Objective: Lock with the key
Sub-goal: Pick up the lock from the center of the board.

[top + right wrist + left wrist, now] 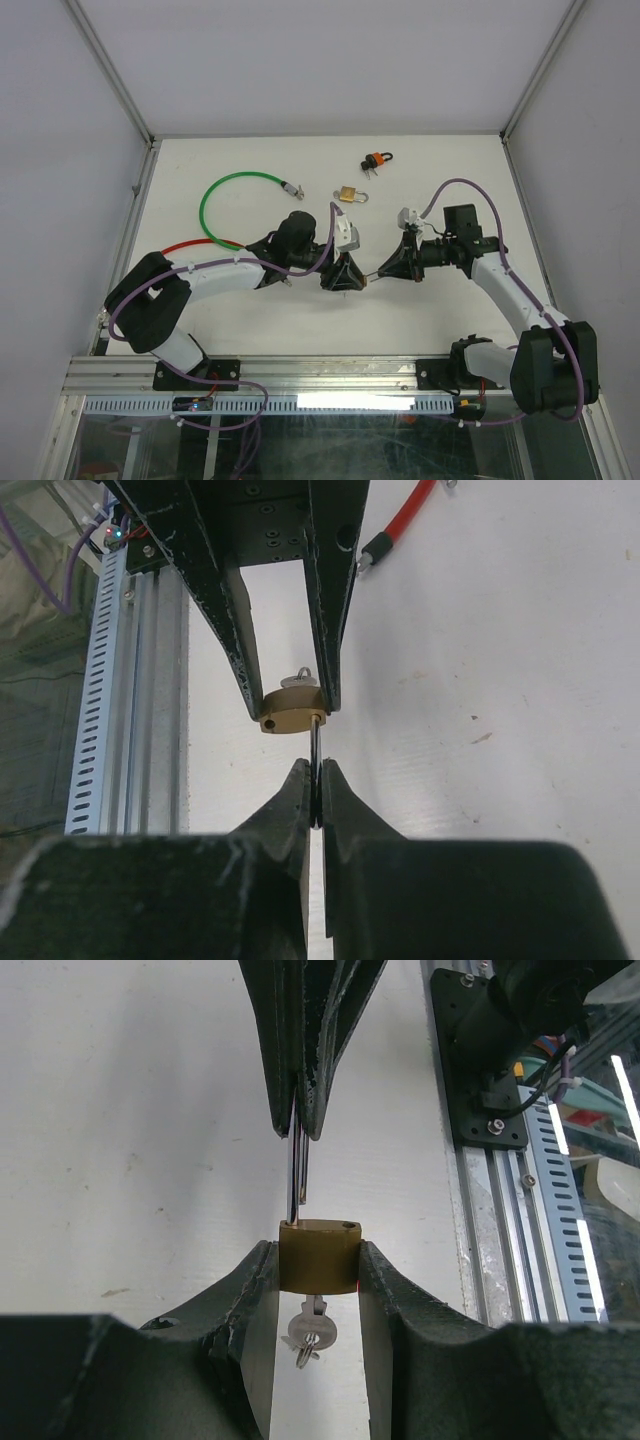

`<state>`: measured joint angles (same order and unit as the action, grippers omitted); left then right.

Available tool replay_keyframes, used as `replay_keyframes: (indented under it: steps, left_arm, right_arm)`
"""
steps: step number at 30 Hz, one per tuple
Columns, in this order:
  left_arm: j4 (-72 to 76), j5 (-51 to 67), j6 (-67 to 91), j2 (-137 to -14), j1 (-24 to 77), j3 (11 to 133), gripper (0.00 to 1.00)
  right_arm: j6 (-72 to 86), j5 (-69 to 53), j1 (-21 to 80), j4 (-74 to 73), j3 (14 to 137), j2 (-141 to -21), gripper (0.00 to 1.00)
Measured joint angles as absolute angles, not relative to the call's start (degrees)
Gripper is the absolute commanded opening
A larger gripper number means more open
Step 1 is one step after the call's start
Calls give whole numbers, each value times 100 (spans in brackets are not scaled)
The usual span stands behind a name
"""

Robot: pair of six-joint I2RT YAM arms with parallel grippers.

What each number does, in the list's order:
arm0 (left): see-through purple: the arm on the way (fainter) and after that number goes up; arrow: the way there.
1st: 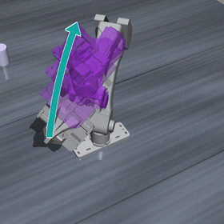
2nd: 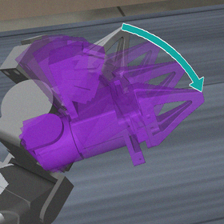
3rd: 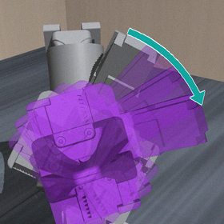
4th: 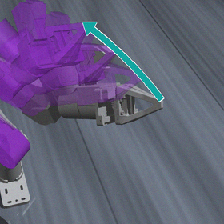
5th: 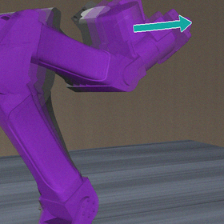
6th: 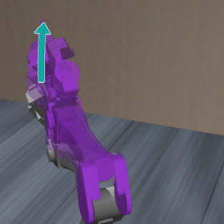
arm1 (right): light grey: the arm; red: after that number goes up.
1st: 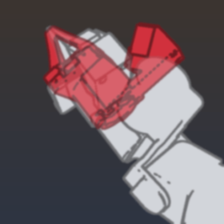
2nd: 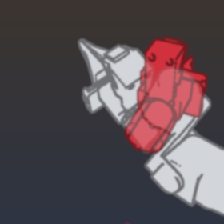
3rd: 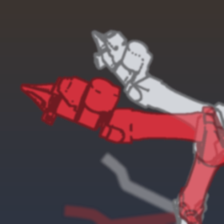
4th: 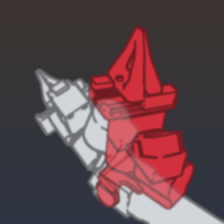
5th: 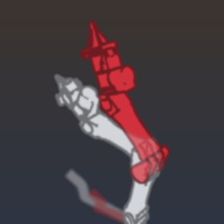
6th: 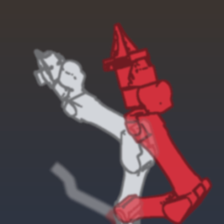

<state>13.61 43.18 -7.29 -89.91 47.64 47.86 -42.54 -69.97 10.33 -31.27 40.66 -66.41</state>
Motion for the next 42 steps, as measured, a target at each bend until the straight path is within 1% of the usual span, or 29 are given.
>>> replay_keyframes:
  steps: [3, 4, 9, 12, 16, 21, 23, 26, 28, 32, 34, 35, 38, 42]
  left_arm:
    - [1455, 4156, -613, -8989, 4766, 4783, 43]
    - [1496, 4086, -558, -8989, 4768, 4777, 50]
    - [1938, 3546, -233, -8952, 4764, 4584, 67]
    - [2226, 3216, -60, -8748, 4764, 4257, 71]
    - [2764, 2895, 106, -8191, 4762, 3675, 72]
    - [3553, 2845, 220, -7601, 4762, 3153, 74]
    - [3782, 2842, 250, -7518, 4762, 3015, 79]
    - [4139, 2838, 362, -7470, 4757, 2779, 93]
    - [4517, 2836, 497, -7454, 4755, 2534, 99]
    - [5669, 2862, 794, -7478, 4755, 1957, 99]
    - [6429, 2912, 902, -7594, 4755, 1737, 97]
    - [6790, 2950, 961, -7697, 4755, 1673, 95]
    - [7723, 3089, 1059, -8073, 4757, 1577, 84]
    - [8202, 3203, 1079, -8475, 4775, 1577, 77]
  right_arm:
    - [-4235, -6888, 1033, -3159, 4156, -6639, 0]
    - [-4226, -6849, 1033, -3164, 4185, -6635, 0]
    - [-4038, -6818, 1037, -3173, 4217, -6499, 0]
    - [-3931, -6816, 1004, -3173, 4219, -6412, 0]
    - [-3859, -6818, 945, -3188, 4222, -6324, 0]
    - [-3903, -6879, 873, -3317, 4222, -6160, 0]
    - [-3953, -6969, 838, -3387, 4222, -6088, 0]
    - [-4073, -7096, 786, -3500, 4222, -5988, 0]
    - [-4174, -7190, 753, -3594, 4222, -5916, 0]
    - [-4388, -7349, 718, -3811, 4261, -5826, 0]
    - [-4488, -7426, 703, -3898, 4298, -5802, 0]
    - [-4532, -7454, 698, -3938, 4313, -5800, 0]
    - [-4628, -7511, 694, -4029, 4329, -5798, 0]
    - [-4746, -7581, 694, -4128, 4340, -5798, 0]
